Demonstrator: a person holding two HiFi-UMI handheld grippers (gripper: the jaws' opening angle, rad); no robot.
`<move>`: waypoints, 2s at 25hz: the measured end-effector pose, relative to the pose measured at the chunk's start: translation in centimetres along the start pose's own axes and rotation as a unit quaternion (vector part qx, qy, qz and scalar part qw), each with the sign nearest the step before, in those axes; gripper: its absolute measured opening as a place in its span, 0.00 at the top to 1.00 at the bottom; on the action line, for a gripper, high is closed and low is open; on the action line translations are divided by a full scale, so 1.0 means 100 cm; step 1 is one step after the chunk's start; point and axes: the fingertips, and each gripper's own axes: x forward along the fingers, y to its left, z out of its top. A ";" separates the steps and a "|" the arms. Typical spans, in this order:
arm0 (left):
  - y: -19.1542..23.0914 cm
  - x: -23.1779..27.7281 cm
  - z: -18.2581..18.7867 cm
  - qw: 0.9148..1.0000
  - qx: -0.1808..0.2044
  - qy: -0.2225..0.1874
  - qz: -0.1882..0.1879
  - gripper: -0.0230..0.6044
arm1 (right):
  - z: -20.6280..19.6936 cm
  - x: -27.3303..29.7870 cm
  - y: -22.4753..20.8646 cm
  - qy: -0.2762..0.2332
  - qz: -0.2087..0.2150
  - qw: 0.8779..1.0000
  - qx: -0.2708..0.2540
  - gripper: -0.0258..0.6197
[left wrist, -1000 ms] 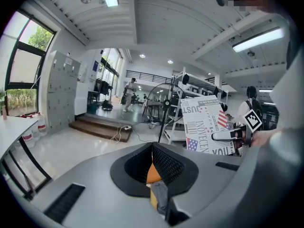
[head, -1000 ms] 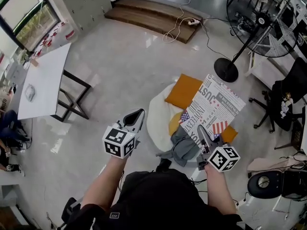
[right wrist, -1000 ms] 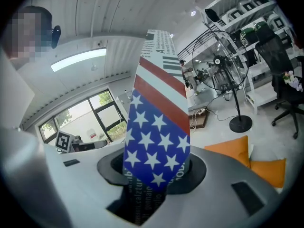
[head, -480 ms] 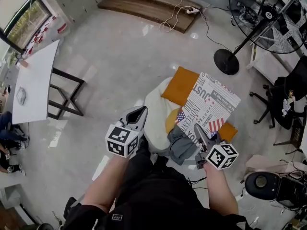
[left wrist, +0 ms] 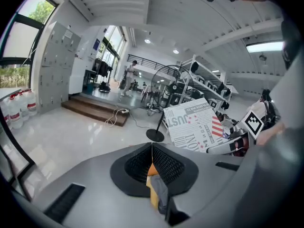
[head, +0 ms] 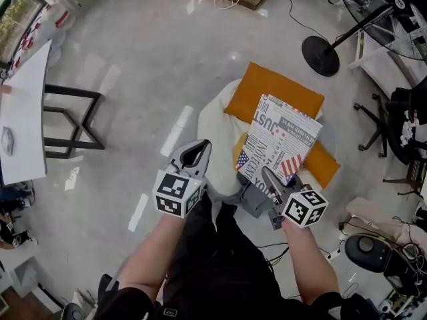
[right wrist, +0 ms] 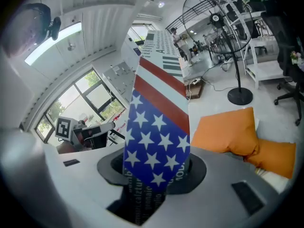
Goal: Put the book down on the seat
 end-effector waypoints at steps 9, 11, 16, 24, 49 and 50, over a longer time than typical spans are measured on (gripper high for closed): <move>0.035 0.063 -0.106 0.999 -0.017 0.050 -0.001 0.96 | -0.094 0.093 -0.060 0.069 0.010 0.996 0.052 0.69; 0.038 0.078 -0.130 0.998 -0.023 0.059 0.000 0.96 | -0.118 0.108 -0.083 0.081 0.012 0.994 0.069 0.69; 0.055 0.110 -0.177 0.997 -0.030 0.075 0.005 0.96 | -0.168 0.154 -0.129 0.113 0.014 0.989 0.098 0.69; 0.063 0.145 -0.234 0.994 -0.022 0.109 -0.012 0.96 | -0.240 0.210 -0.180 0.166 0.002 0.981 0.105 0.69; 0.063 0.167 -0.276 0.988 -0.004 0.148 -0.042 0.96 | -0.316 0.279 -0.255 0.249 -0.049 0.961 0.106 0.67; 0.063 0.167 -0.278 0.988 -0.006 0.149 -0.042 0.96 | -0.314 0.280 -0.257 0.246 -0.055 0.962 0.101 0.65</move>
